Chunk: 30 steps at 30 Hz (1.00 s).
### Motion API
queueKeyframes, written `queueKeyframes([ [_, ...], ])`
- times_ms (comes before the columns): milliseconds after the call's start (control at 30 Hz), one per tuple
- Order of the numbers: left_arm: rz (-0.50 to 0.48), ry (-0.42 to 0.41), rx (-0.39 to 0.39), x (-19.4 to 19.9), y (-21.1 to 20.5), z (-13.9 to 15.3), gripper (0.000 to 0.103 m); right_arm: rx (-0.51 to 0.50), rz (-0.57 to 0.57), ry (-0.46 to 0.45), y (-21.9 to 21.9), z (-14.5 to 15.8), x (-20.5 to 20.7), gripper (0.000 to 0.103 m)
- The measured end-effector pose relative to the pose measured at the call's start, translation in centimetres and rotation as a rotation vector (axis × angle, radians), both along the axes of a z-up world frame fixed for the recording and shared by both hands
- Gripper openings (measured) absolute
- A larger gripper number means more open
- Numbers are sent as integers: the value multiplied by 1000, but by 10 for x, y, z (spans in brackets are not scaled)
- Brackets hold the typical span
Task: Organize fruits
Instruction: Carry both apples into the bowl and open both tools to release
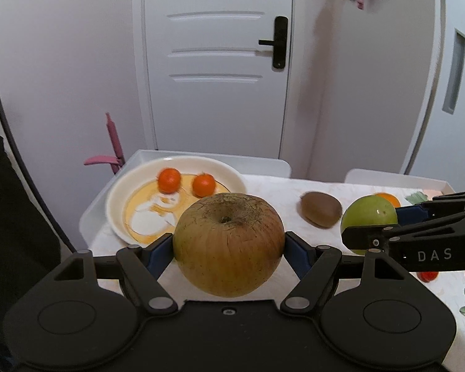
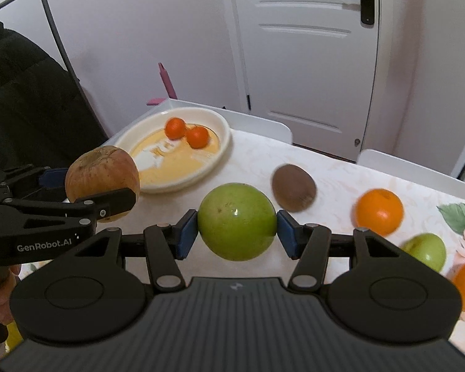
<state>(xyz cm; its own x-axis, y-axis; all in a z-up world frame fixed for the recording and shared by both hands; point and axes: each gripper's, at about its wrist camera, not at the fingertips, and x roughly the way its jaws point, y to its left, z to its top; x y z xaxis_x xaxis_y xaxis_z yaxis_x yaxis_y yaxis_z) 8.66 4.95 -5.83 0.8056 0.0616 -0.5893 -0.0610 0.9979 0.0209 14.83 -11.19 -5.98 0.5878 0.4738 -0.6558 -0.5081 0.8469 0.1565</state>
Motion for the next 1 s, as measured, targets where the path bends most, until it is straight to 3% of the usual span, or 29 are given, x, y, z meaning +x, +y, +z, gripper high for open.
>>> queueKeyframes([
  [467,-17,1,28,26,69,29,79,27,-52,26,65,24,24,70],
  [1000,-110,54,49,96,121,6,79,3,-160,72,113,8,72,70],
])
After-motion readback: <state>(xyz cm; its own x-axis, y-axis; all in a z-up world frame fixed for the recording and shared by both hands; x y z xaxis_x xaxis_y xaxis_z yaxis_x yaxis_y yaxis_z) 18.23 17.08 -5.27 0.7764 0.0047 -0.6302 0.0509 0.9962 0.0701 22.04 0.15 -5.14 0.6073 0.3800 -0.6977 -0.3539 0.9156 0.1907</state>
